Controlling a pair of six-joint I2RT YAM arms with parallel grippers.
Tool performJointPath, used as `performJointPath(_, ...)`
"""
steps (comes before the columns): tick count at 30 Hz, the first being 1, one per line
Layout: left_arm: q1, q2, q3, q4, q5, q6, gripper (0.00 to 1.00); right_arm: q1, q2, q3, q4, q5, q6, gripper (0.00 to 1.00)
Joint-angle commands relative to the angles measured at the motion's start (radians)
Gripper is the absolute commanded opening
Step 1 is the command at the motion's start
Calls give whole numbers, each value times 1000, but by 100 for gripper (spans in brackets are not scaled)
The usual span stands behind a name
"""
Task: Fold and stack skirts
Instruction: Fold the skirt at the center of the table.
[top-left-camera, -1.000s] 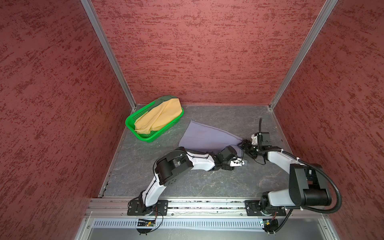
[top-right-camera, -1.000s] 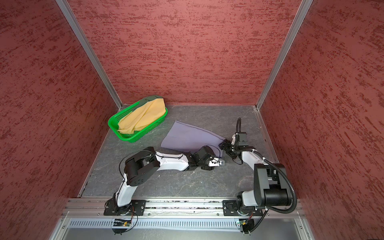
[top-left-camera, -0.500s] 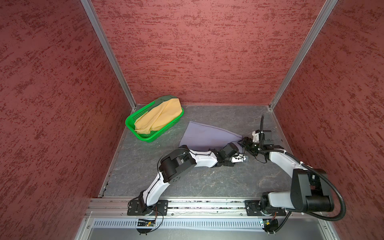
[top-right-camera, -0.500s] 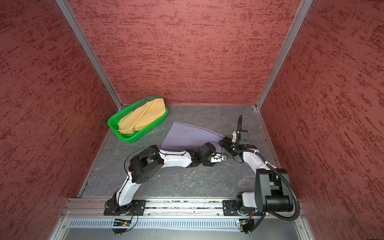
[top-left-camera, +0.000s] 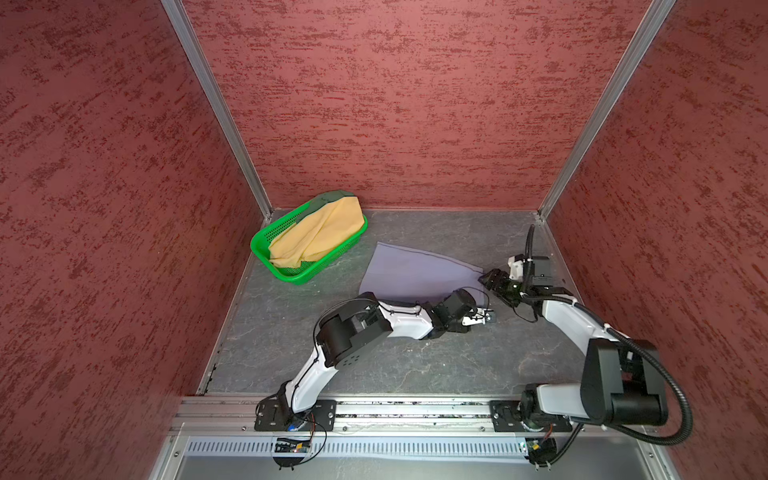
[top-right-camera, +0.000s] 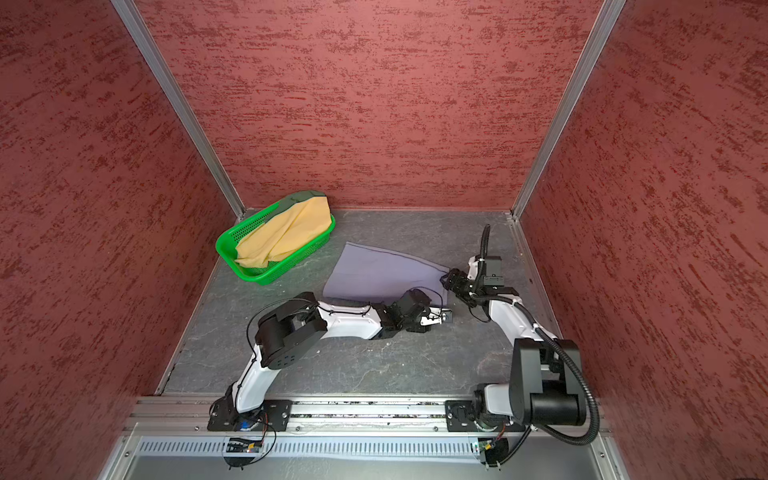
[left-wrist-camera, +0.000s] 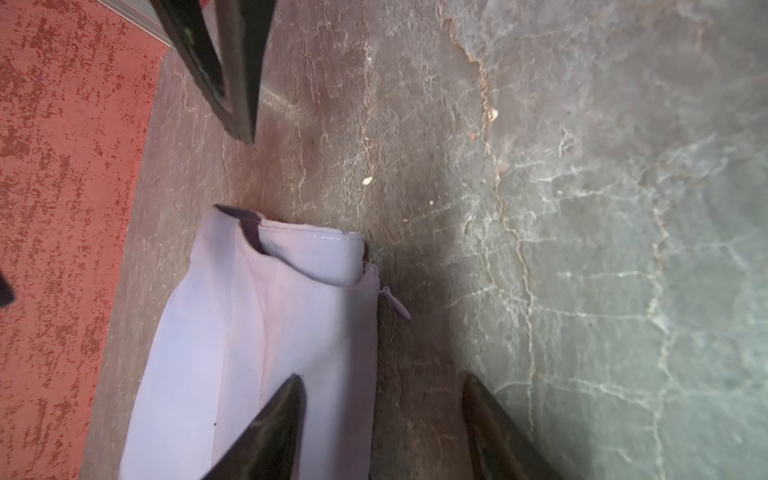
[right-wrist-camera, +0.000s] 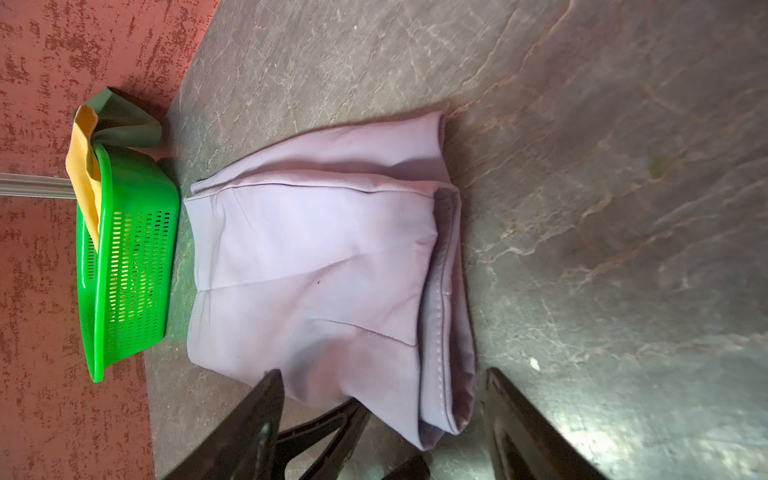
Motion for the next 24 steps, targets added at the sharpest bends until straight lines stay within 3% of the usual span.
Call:
performJointPath(1, 5, 30, 40, -13, -35, 12, 64, -12, 2, 8, 5, -21, -17, 76)
performJointPath(8, 30, 73, 134, -114, 30, -56, 60, -22, 10, -9, 12, -24, -25, 76)
performJointPath(13, 42, 89, 159, -168, 61, -75, 51, -27, 18, -14, 21, -28, -25, 76)
performJointPath(15, 44, 93, 163, -193, 78, -75, 41, -27, 20, -15, 22, -30, -25, 76)
performJointPath(19, 45, 103, 174, -235, 105, -83, 7, -30, 26, -19, 28, -34, -26, 76)
performJointPath(24, 58, 102, 183, -262, 157, -120, 0, -33, 32, -28, 36, -36, -25, 76)
